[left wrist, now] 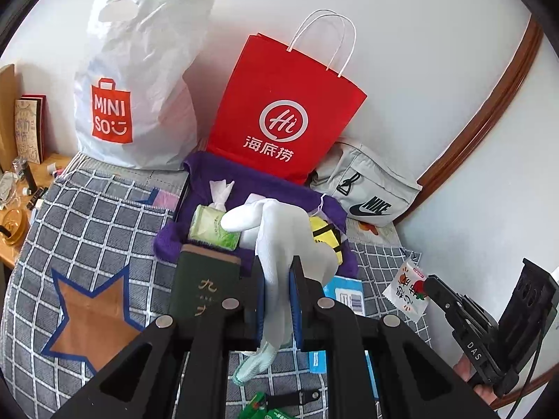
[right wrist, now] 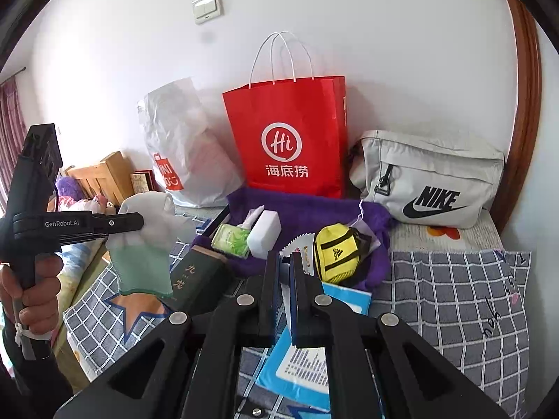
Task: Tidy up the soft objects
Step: 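Carry white glove in left tool and orange-print packet in right tool toward purple towel, then open left tool to drop glove on towel while right tool releases orange packet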
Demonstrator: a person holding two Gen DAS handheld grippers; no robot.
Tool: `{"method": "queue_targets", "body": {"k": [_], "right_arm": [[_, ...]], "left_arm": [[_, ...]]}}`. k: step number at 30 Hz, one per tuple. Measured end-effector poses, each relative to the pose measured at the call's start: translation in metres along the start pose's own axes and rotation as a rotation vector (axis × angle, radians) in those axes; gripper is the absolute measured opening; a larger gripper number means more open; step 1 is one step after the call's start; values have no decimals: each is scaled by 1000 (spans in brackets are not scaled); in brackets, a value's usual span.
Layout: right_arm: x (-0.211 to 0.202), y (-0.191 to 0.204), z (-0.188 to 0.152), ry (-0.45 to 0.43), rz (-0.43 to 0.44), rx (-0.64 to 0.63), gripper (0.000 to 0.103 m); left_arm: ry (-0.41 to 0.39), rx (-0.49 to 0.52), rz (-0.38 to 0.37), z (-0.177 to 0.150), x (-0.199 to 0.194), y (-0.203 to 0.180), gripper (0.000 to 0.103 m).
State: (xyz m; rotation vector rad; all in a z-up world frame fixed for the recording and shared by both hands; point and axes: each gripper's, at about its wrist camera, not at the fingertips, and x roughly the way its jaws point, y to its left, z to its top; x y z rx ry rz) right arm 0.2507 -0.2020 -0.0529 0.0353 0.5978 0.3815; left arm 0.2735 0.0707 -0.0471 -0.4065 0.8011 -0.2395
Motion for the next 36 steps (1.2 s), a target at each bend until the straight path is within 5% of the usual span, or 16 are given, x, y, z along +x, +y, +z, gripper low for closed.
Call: {"method": "queue_targets", "body": {"k": [36], "right_arm": [[145, -74, 55, 37, -72, -18, 5]], "left_arm": [[103, -45, -12, 76, 124, 28, 12]]}}
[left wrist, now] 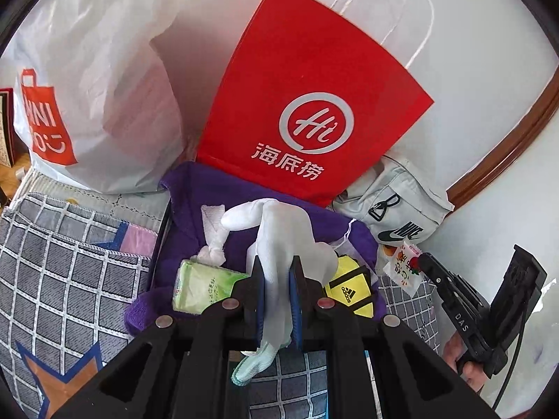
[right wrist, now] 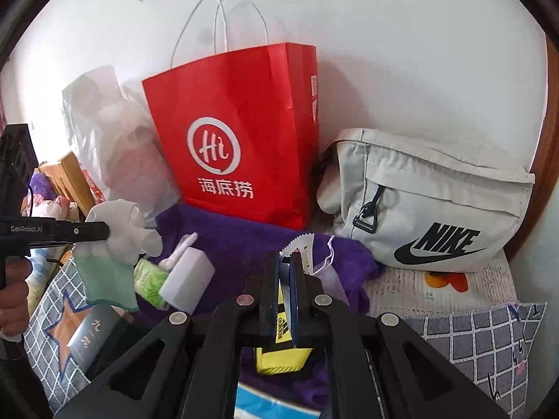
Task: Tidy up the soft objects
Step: 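Open left tool to drop glove on towel while right tool releases orange packet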
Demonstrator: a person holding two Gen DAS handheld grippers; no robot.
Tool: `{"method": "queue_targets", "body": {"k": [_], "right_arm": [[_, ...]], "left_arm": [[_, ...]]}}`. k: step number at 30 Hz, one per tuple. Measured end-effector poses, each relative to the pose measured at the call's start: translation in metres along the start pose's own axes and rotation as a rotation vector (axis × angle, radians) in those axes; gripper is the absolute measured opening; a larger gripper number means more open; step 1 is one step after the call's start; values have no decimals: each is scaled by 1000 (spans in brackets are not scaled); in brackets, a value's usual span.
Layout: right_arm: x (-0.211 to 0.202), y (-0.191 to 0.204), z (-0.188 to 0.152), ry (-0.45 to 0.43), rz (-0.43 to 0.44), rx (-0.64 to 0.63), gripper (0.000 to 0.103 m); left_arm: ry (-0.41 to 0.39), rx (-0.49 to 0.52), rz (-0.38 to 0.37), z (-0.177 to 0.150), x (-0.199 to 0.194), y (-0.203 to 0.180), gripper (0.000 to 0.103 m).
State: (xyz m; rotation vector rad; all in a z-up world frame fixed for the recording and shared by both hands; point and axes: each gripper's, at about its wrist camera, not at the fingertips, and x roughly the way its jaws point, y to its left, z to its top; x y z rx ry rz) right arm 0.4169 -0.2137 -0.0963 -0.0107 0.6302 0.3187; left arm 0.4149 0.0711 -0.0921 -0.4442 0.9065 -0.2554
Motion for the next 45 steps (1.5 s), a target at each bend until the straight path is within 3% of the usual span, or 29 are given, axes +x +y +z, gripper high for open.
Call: {"method": "queue_targets", "body": {"k": [10, 17, 27, 29, 32, 33, 34, 36, 45], "right_arm": [[52, -18, -2, 49, -53, -8, 5], [86, -16, -10, 125, -13, 5, 6], [103, -12, -14, 177, 54, 17, 10], [103, -12, -15, 177, 60, 20, 11], [102, -10, -14, 176, 69, 11, 11], [100, -9, -14, 174, 76, 7, 16], [99, -8, -14, 175, 86, 2, 21], [97, -5, -15, 179, 86, -2, 43], [62, 9, -9, 118, 91, -16, 54]], "left_arm": [[53, -36, 21, 16, 43, 17, 12], [92, -36, 58, 20, 72, 23, 12], [142, -41, 79, 19, 96, 27, 15], [151, -40, 84, 19, 98, 27, 17], [158, -18, 117, 19, 99, 21, 43], [150, -1, 127, 19, 97, 18, 56], [127, 18, 134, 18, 92, 14, 60], [107, 28, 141, 18, 85, 10, 61], [74, 10, 147, 12, 45, 10, 61]]}}
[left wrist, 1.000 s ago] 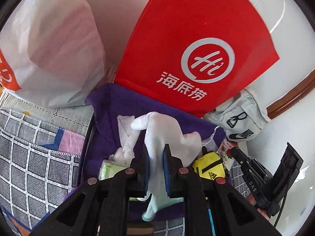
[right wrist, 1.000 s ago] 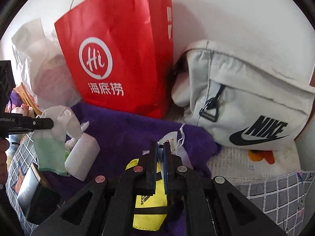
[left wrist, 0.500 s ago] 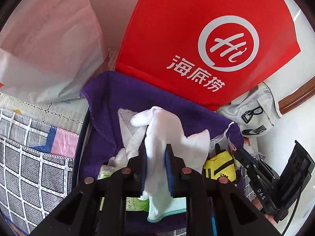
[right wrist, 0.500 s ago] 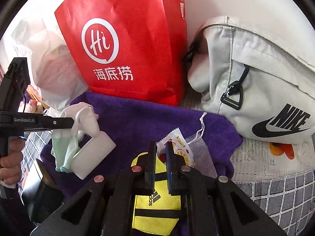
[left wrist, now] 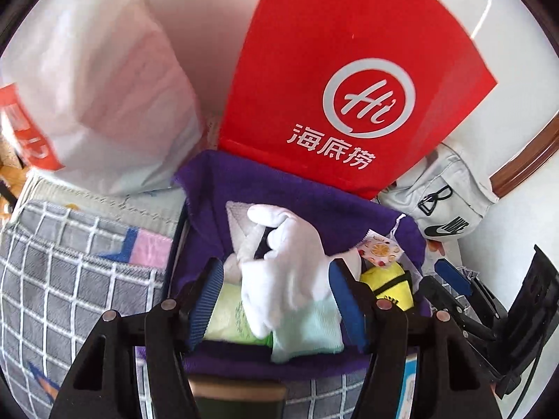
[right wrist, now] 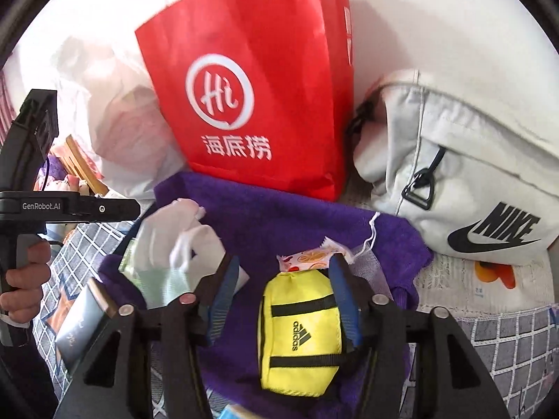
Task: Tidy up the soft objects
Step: 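Open left tool to drop glove on towel while right tool releases orange packet, then withdraw both tools from the towel back over the green snack packet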
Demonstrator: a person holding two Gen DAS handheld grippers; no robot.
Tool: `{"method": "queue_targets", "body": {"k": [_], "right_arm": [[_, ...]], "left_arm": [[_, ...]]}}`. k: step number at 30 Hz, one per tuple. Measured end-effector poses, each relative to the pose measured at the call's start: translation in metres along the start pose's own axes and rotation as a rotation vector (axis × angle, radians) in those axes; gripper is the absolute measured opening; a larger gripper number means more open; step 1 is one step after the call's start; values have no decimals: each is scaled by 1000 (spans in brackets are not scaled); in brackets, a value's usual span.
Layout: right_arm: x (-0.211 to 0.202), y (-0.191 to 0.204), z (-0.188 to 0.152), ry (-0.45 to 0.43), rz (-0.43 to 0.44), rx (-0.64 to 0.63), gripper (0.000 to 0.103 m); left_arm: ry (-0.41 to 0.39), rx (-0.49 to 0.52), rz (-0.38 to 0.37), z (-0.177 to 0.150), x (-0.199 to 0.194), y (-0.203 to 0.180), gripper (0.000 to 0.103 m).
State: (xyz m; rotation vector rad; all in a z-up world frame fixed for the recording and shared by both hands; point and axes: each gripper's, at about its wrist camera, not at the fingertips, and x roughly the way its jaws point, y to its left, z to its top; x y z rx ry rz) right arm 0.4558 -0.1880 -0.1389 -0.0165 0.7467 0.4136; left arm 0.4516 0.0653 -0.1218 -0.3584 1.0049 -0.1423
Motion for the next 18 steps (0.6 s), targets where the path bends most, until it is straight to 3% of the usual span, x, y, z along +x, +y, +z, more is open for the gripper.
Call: {"method": "queue_targets", "body": {"k": [6, 14, 18], "right_arm": [[-38, 16, -13, -36, 5, 1, 55], [-96, 42, -56, -80, 6, 16, 55], [-119, 60, -81, -38, 71, 18, 55]], "left_arm": [[-40, -4, 2, -29, -35, -1, 61], [-58, -8, -37, -82, -77, -1, 61], [-58, -20, -54, -111, -96, 2, 61]]}}
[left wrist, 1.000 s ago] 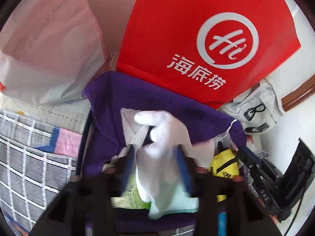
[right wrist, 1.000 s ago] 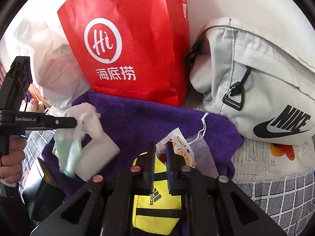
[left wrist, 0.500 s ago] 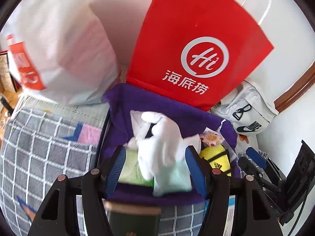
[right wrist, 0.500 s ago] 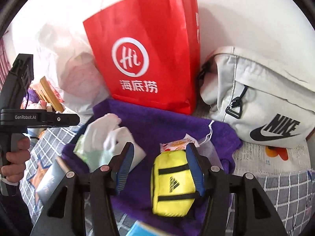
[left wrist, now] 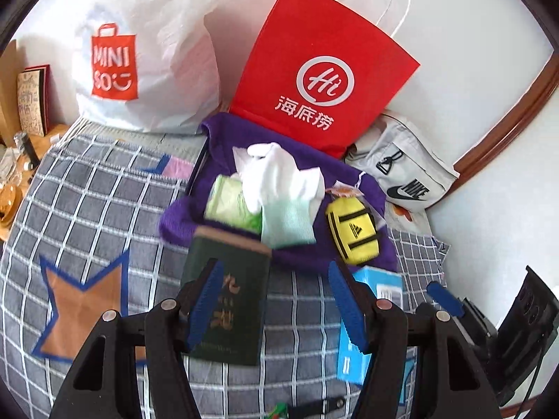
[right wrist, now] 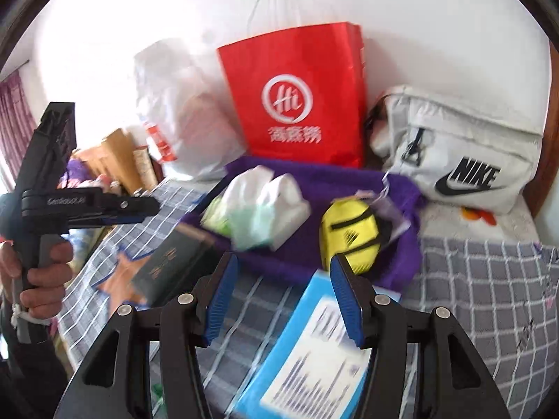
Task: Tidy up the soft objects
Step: 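Withdraw both tools from the towel back over the green snack packet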
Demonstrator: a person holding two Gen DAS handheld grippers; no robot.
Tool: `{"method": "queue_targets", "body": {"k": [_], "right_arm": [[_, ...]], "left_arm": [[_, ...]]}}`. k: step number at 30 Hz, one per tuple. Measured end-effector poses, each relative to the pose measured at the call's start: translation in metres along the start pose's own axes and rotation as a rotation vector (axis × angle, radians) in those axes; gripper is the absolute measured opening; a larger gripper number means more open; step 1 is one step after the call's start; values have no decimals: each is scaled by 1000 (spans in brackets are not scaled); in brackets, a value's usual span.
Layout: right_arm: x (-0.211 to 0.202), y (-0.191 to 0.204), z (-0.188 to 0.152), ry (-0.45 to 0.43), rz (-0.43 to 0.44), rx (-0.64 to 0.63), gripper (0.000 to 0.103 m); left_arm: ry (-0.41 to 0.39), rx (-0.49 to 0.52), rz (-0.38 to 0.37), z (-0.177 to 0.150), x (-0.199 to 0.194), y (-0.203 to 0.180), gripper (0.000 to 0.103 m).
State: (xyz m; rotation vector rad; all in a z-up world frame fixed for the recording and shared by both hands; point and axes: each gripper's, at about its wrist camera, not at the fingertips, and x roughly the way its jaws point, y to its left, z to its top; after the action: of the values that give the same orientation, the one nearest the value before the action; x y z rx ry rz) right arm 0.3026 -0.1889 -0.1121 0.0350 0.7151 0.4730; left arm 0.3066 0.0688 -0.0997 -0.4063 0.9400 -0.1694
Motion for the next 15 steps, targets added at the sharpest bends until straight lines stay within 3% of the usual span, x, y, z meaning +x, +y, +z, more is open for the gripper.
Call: {"method": "queue_targets", "body": {"k": [15], "right_arm": [[-33, 52, -99, 121, 21, 15, 55]], "left_arm": [[-49, 26, 68, -84, -52, 13, 61]]}}
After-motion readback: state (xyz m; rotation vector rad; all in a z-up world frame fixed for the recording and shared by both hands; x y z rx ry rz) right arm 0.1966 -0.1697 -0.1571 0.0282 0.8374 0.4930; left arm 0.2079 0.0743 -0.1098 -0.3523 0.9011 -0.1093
